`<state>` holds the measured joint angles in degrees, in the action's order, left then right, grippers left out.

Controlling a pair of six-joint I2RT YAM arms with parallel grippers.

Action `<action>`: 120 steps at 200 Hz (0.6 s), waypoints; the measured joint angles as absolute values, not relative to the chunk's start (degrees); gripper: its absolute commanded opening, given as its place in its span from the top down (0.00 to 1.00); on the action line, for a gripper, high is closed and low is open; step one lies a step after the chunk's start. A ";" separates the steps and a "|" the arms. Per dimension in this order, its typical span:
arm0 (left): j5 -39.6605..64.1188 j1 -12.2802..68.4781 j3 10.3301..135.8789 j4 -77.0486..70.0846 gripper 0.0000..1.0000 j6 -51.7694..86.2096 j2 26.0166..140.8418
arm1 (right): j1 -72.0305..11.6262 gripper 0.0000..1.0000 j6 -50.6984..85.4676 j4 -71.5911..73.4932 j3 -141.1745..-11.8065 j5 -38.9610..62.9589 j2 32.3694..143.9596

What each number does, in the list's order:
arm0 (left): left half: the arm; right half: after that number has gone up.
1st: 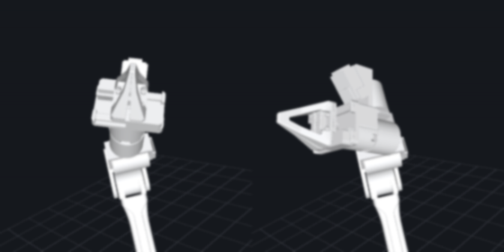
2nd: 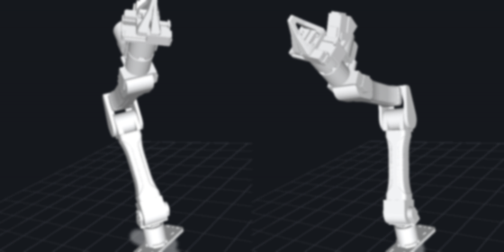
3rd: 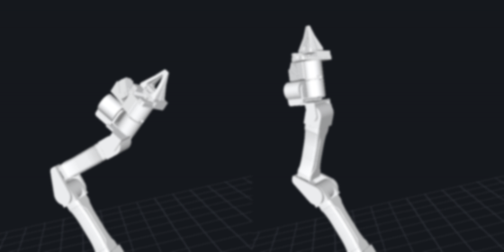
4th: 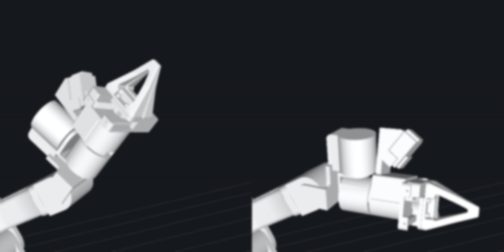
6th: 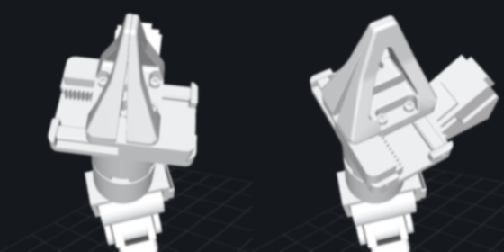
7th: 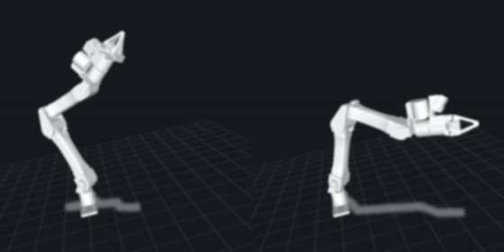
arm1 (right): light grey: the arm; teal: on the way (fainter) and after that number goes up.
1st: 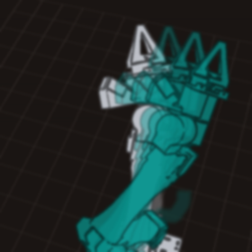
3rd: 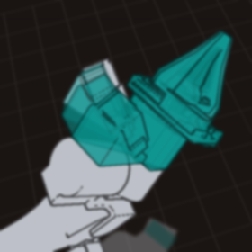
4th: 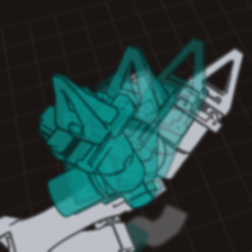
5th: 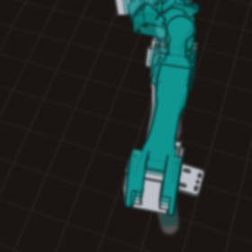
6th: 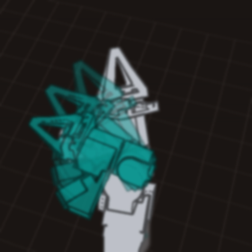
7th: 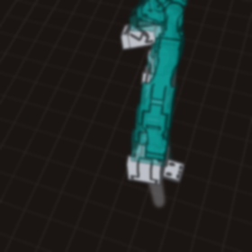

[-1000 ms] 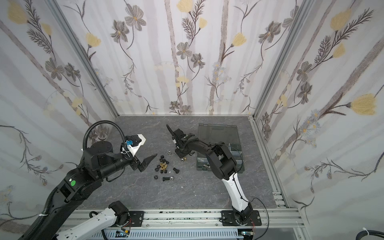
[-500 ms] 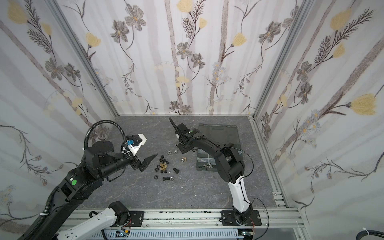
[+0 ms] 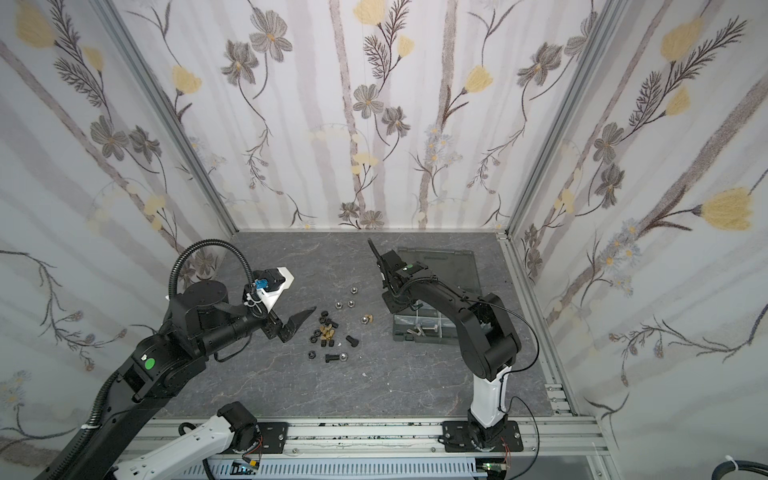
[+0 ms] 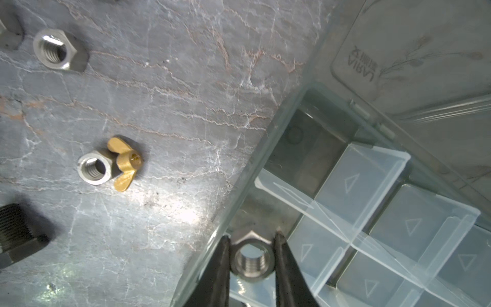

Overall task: Sort the screws and nuts into containers
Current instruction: Place the nut into the container.

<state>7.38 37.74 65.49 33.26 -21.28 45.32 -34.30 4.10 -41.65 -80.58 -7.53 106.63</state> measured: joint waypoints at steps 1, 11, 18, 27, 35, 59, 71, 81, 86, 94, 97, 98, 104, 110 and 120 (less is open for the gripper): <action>7.38 37.74 65.52 33.26 0.00 -21.28 45.32 | -34.28 0.75 4.10 -41.65 -80.53 -7.53 106.61; 7.38 37.74 65.54 33.26 0.00 -21.28 45.39 | -33.98 0.75 4.40 -41.39 -79.77 -7.62 106.32; 7.38 37.74 65.56 33.23 0.00 -21.28 45.39 | -33.76 0.75 4.47 -41.21 -79.37 -7.68 106.21; 7.38 37.74 65.58 33.21 0.00 -21.26 45.34 | -33.61 0.75 4.47 -41.04 -78.96 -7.81 106.17; 7.40 37.74 65.58 33.21 0.00 -21.26 45.30 | -33.39 0.75 4.47 -40.86 -78.61 -7.88 106.17; 7.40 37.74 65.63 33.23 0.00 -21.26 45.25 | -33.28 0.69 4.47 -40.42 -77.67 -8.03 106.17; 7.40 37.74 65.73 33.23 0.00 -21.26 45.21 | -33.19 0.62 4.47 -40.42 -77.47 -8.01 106.17; 7.40 37.74 65.78 33.21 0.00 -21.26 45.15 | -33.04 0.58 4.45 -40.18 -77.45 -8.01 106.17; 7.40 37.74 65.78 33.23 0.00 -21.26 45.12 | -32.95 0.55 4.45 -40.05 -77.45 -8.03 106.17; 7.40 37.74 65.78 33.23 0.00 -21.26 45.10 | -32.93 0.51 4.47 -40.01 -77.45 -8.03 106.17; 7.40 37.74 65.78 33.23 0.00 -21.26 45.10 | -32.91 0.50 4.45 -40.01 -77.45 -8.03 106.17; 7.40 37.74 65.78 33.23 0.00 -21.26 45.10 | -32.88 0.50 4.45 -40.01 -77.45 -8.05 106.17; 7.40 37.74 65.78 33.23 0.00 -21.26 45.08 | -32.82 0.50 4.45 -40.01 -77.45 -8.05 106.17; 7.40 37.74 65.78 33.23 0.00 -21.26 45.06 | -32.82 0.50 4.45 -40.01 -77.45 -8.03 106.17; 7.40 37.74 65.78 33.23 0.00 -21.26 45.04 | -32.82 0.51 4.45 -40.07 -77.56 -8.03 106.13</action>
